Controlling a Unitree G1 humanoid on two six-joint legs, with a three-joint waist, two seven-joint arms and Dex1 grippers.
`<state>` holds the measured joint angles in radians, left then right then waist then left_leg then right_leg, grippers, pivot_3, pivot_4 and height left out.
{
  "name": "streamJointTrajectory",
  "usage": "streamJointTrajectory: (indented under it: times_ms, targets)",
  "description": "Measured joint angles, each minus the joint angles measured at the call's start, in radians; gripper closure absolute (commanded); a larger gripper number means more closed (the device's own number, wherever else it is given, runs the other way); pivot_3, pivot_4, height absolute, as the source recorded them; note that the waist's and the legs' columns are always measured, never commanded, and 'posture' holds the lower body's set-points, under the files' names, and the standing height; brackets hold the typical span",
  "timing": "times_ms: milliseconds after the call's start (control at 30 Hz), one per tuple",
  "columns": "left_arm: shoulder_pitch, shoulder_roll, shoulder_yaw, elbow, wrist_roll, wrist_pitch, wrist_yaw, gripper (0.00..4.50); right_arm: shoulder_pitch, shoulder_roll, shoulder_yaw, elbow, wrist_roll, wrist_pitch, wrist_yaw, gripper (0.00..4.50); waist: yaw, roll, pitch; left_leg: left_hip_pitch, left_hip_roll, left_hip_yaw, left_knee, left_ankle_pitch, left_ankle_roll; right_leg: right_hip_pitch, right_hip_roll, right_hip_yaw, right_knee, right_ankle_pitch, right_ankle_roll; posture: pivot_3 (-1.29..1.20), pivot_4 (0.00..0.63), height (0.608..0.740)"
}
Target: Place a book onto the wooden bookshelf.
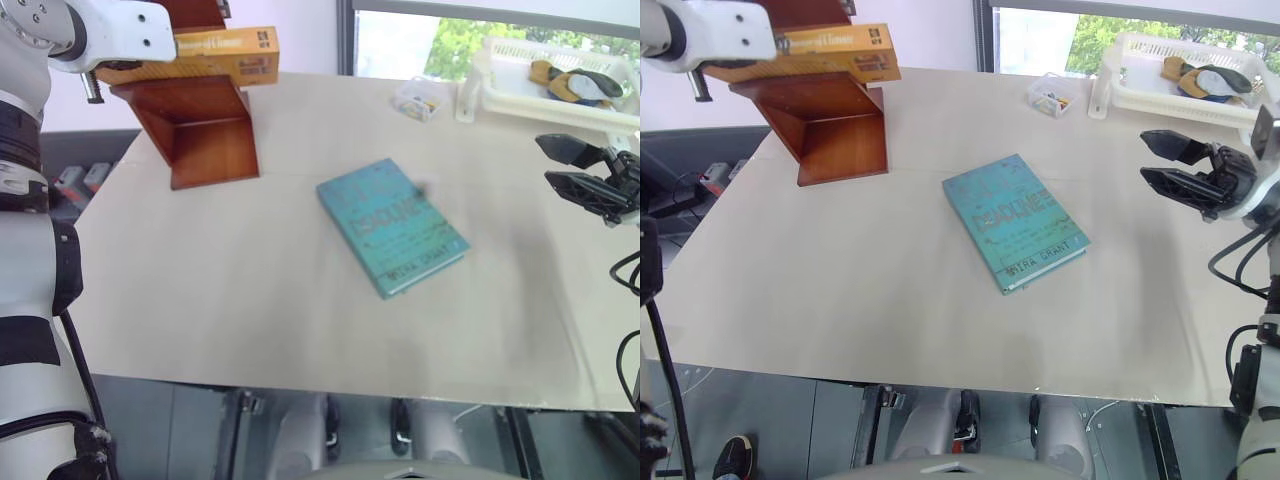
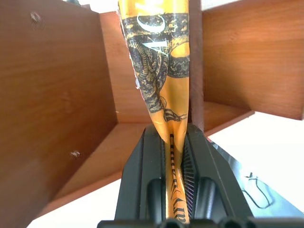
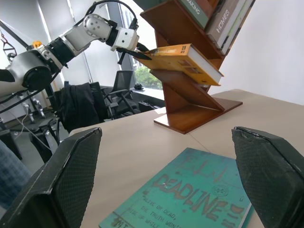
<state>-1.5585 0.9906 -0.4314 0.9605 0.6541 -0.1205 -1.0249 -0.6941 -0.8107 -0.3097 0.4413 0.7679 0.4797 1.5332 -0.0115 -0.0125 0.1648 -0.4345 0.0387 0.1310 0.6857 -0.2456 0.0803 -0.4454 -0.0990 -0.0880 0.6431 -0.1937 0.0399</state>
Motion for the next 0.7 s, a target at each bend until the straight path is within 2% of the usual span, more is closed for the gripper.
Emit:
streamJointTrajectory:
  times_ms: [433, 700]
  targets:
    - [-0.008, 0.004, 0.000, 0.036, 0.011, 0.007, 0.027, 4.50, 0.025, 0.000, -0.005, -0.035, 0.001, -0.002, -0.003, 0.00, -0.008, 0.000, 0.000, 0.000, 0.000, 0.002, 0.000, 0.000, 0.000, -0.001, 0.001, 0.002, 0.000, 0.000, 0.000, 0.00, 0.150, 0.712]
    - [-0.008, 0.027, -0.002, 0.043, 0.016, 0.013, 0.020, 4.50, 0.032, 0.000, -0.013, -0.040, 0.000, -0.005, -0.011, 0.00, -0.030, 0.000, 0.000, 0.001, 0.001, 0.002, 0.000, 0.000, 0.000, -0.001, 0.001, 0.002, 0.001, 0.000, 0.000, 0.00, 0.150, 0.712]
